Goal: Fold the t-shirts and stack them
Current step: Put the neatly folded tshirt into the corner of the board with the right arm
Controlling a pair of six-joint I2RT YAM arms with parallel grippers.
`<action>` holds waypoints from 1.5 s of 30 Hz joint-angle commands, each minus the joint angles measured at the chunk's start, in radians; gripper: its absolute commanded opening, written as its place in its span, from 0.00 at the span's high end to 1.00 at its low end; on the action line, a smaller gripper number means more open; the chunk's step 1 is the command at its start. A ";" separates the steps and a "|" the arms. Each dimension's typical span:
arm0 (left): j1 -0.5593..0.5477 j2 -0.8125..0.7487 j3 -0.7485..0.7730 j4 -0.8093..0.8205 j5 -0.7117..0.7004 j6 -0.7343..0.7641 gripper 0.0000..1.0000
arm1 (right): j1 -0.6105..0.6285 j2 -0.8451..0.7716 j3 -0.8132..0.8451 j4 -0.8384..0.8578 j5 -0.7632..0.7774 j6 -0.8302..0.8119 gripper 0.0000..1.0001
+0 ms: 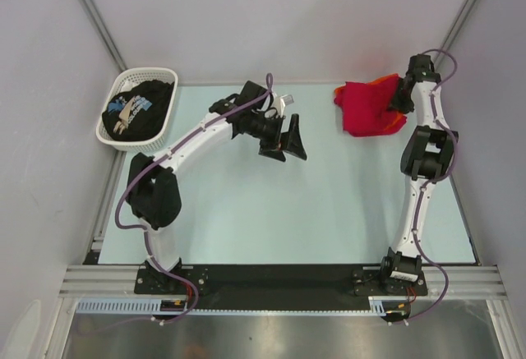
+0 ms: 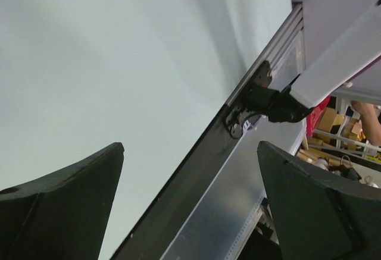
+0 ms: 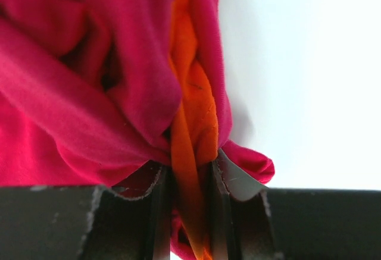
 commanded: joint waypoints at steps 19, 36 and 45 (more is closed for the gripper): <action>-0.013 -0.121 -0.087 -0.113 -0.078 0.013 0.00 | -0.231 0.186 0.187 0.182 -0.023 0.044 0.55; -0.013 -0.117 -0.067 -0.037 -0.090 0.047 0.00 | -0.158 -0.498 -0.233 0.217 -0.181 0.045 0.00; -0.007 -0.150 -0.142 0.016 -0.062 0.084 0.00 | -0.010 -0.666 -0.479 0.195 -0.185 0.040 0.53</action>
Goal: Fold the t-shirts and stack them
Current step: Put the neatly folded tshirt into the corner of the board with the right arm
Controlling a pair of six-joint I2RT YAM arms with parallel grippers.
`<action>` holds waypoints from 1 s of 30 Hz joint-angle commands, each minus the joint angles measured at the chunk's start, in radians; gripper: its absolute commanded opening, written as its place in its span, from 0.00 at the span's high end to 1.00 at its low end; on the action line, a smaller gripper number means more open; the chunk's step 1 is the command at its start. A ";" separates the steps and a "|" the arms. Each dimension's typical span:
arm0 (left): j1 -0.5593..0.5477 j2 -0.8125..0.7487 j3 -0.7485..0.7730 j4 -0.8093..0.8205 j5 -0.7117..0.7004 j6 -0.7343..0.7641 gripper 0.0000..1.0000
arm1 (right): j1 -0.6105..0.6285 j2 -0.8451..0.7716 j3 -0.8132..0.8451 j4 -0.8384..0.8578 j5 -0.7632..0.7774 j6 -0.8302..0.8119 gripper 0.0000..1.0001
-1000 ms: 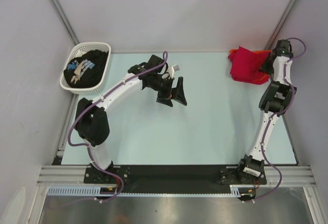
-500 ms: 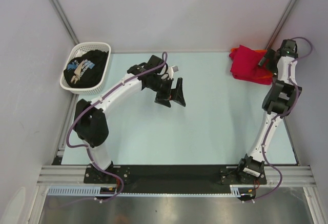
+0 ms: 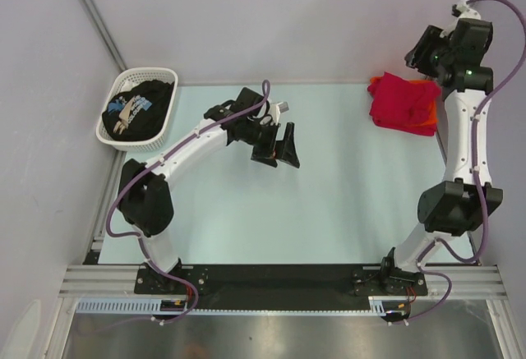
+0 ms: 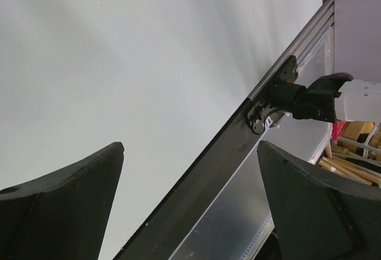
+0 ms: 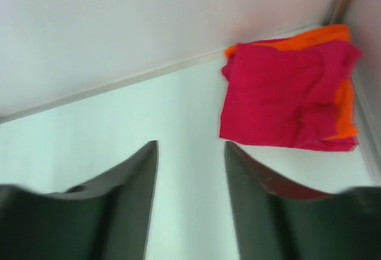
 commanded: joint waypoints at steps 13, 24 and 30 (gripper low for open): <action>0.072 -0.187 -0.145 0.037 -0.038 0.076 0.00 | 0.055 0.353 -0.045 -0.160 0.175 -0.025 1.00; 0.078 -0.198 -0.171 0.040 -0.058 0.059 0.00 | 0.037 0.431 0.084 -0.215 0.365 -0.046 1.00; 0.081 -0.181 -0.145 0.023 -0.068 0.060 0.00 | -0.003 0.483 0.106 -0.238 0.448 -0.063 1.00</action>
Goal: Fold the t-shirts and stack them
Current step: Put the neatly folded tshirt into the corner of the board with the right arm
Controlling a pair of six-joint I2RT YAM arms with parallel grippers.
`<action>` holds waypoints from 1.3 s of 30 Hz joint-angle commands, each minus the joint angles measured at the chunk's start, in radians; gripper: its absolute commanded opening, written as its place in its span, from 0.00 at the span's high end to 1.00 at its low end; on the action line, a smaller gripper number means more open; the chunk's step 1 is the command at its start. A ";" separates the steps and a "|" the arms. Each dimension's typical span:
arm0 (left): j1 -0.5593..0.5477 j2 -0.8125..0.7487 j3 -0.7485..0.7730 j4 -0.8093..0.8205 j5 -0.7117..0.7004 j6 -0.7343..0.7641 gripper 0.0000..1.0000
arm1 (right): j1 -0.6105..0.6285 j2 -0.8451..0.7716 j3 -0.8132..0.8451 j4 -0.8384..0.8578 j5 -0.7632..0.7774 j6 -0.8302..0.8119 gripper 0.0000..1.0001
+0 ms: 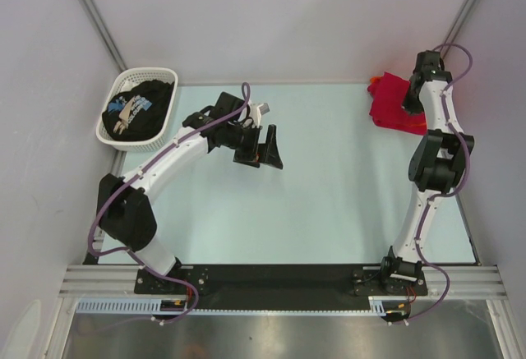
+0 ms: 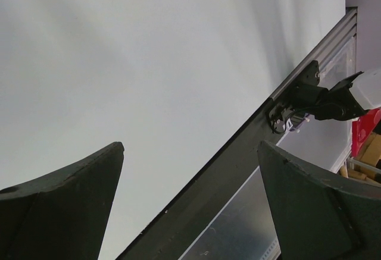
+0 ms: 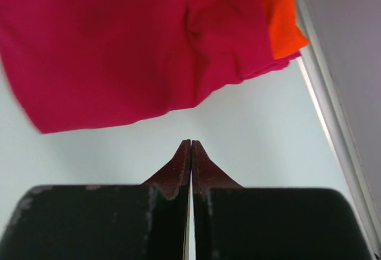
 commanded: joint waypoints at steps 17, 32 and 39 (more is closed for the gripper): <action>0.005 -0.008 0.059 -0.126 -0.059 0.057 0.00 | -0.170 0.342 0.401 -0.017 0.166 0.003 1.00; -0.020 0.211 0.294 0.028 0.076 -0.038 0.23 | -0.194 -0.022 0.179 0.086 -0.458 0.080 1.00; -0.105 0.518 0.795 -0.016 0.154 -0.073 0.52 | -0.086 -0.245 -0.035 0.126 -0.496 0.011 1.00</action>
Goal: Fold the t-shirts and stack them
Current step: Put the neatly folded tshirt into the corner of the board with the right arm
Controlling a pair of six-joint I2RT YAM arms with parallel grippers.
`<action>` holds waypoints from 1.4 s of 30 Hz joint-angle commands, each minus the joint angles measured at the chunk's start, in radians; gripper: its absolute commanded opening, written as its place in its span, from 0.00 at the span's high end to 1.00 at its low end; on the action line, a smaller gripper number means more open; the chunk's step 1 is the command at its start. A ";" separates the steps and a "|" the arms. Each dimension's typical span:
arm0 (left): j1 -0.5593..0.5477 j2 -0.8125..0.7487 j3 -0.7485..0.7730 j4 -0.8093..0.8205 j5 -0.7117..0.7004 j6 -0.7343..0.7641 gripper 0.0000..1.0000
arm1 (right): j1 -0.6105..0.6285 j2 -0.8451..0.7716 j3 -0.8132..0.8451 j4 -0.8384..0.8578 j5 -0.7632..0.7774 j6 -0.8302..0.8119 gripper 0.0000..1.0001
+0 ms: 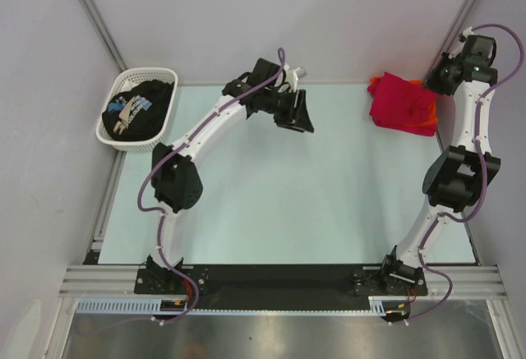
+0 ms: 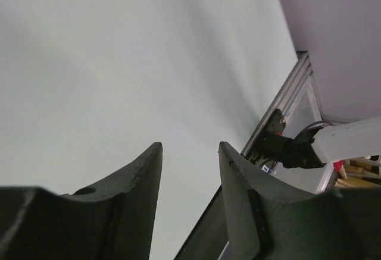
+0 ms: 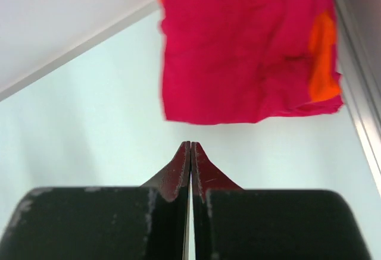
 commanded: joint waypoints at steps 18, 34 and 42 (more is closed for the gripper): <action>-0.061 0.272 0.354 0.221 0.121 -0.184 0.00 | 0.235 0.049 0.023 -0.192 0.301 -0.089 0.98; 0.140 -0.430 -0.399 0.057 -0.315 0.075 0.00 | 0.358 -0.851 -0.859 -0.017 0.247 0.049 0.43; 0.235 -0.689 -0.637 0.068 -0.323 0.095 0.00 | 0.389 -0.934 -0.881 -0.054 0.279 0.058 0.37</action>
